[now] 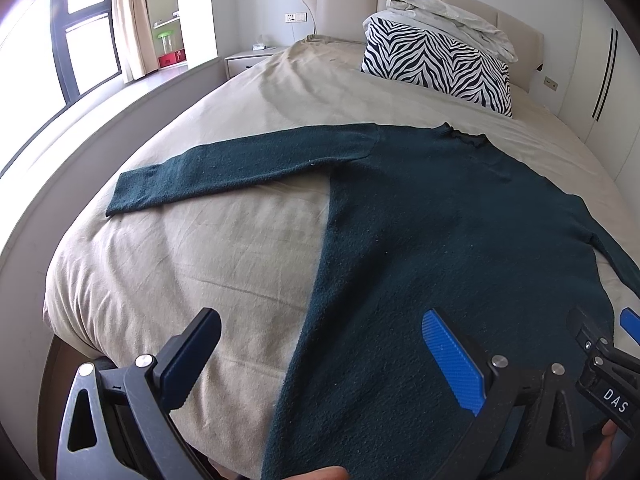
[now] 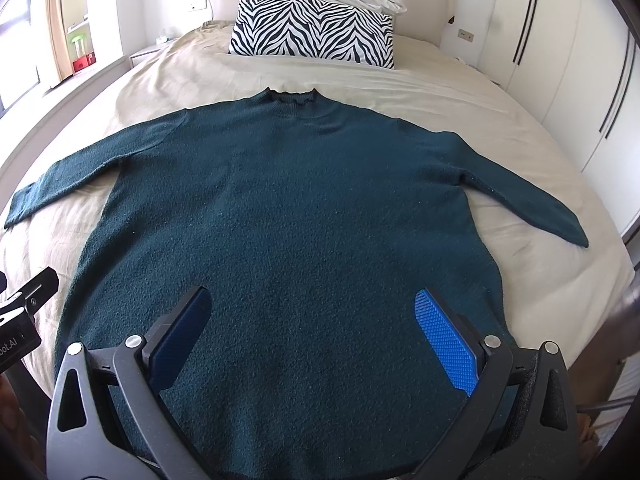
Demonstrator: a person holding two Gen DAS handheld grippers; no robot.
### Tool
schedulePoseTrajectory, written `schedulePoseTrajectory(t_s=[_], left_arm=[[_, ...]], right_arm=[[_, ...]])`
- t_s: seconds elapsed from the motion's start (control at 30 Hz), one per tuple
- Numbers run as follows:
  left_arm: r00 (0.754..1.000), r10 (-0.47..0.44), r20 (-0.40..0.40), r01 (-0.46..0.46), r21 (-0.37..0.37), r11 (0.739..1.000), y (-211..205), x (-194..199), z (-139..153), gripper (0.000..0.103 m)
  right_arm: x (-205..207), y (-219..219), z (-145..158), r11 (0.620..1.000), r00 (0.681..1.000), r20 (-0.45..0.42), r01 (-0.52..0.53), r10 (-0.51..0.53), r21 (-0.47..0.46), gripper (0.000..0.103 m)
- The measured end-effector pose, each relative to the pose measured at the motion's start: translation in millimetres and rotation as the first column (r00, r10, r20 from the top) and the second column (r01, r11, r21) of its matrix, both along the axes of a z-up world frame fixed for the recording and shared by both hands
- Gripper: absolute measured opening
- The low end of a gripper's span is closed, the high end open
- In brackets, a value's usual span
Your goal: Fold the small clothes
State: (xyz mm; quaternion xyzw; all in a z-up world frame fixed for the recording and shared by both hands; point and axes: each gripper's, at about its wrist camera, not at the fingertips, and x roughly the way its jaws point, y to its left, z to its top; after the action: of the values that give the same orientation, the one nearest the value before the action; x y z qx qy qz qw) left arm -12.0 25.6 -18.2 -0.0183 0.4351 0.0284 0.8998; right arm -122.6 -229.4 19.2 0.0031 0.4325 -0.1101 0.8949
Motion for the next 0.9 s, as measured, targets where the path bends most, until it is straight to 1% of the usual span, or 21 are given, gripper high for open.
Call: schedulePoseTrajectory(t_s=[0.1,0.2,0.27,0.33,0.37,0.43,0.47,0.53,0.6,0.63,0.67,0.73,0.77,0.8,0.83,0.87,0.9], left_arm=[[1.0,0.003,0.018,-0.003,0.01,1.0,-1,-2,0,0.103],[0.998,0.006,0.055,-0.007,0.022,1.0,-4,-4,3,0.103],[0.997,-0.006,0.079,0.003,0.037,0.999,-9,-4,4,0.103],[0.995,-0.04,0.089,0.037,0.028,0.999,-14,-1,5,0.103],[0.995,-0.053,0.087,0.053,0.006,0.999,-15,1,5,0.103],[0.995,-0.069,0.078,0.074,-0.068,0.995,-16,11,5,0.103],[0.994,-0.075,0.073,0.082,-0.094,0.992,-17,17,5,0.103],[0.992,-0.086,0.097,0.099,-0.139,0.985,-22,26,6,0.103],[0.986,-0.09,0.139,0.116,-0.194,0.974,-27,35,9,0.103],[0.985,-0.094,0.144,0.124,-0.219,0.968,-31,41,10,0.103],[0.985,-0.103,0.142,0.133,-0.226,0.965,-36,47,10,0.103],[0.984,-0.126,0.129,0.15,-0.199,0.968,-51,57,10,0.103],[0.985,-0.137,0.11,0.154,-0.176,0.972,-58,63,9,0.103],[0.987,-0.142,0.073,0.152,-0.152,0.977,-66,70,7,0.103],[0.989,-0.146,0.031,0.149,-0.147,0.978,-72,78,4,0.103],[0.989,-0.15,0.006,0.149,-0.166,0.975,-76,85,0,0.103],[0.988,-0.155,0.0,0.152,-0.19,0.97,-79,90,-2,0.103]], right_arm=[[-1,-1,-2,1.0,1.0,0.0,0.003,-0.003,0.005,0.103],[-1,-7,-5,1.0,1.0,0.004,0.008,-0.008,0.02,0.103],[-2,-14,-4,0.999,1.0,0.024,0.016,-0.017,0.034,0.103],[-4,-24,-1,0.999,0.998,0.064,0.017,-0.02,0.051,0.103],[-6,-32,2,0.998,0.995,0.095,0.012,-0.019,0.066,0.103],[-10,-58,8,0.995,0.986,0.163,0.009,-0.025,0.101,0.103],[-12,-75,11,0.994,0.98,0.19,0.032,-0.052,0.107,0.103],[-15,-118,15,0.987,0.963,0.233,0.113,-0.138,0.117,0.103],[-20,-174,14,0.963,0.936,0.254,0.204,-0.245,0.177,0.103],[-24,-207,10,0.938,0.915,0.253,0.258,-0.314,0.232,0.103],[-31,-240,6,0.906,0.888,0.255,0.305,-0.381,0.293,0.103],[-48,-310,-5,0.812,0.807,0.253,0.405,-0.533,0.42,0.103],[-56,-341,-13,0.765,0.773,0.232,0.443,-0.59,0.468,0.103],[-62,-367,-21,0.719,0.749,0.205,0.465,-0.631,0.516,0.103],[-68,-397,-31,0.667,0.725,0.17,0.479,-0.667,0.571,0.103],[-73,-422,-41,0.619,0.709,0.144,0.475,-0.69,0.626,0.102],[-77,-446,-52,0.571,0.7,0.124,0.452,-0.703,0.685,0.1]])
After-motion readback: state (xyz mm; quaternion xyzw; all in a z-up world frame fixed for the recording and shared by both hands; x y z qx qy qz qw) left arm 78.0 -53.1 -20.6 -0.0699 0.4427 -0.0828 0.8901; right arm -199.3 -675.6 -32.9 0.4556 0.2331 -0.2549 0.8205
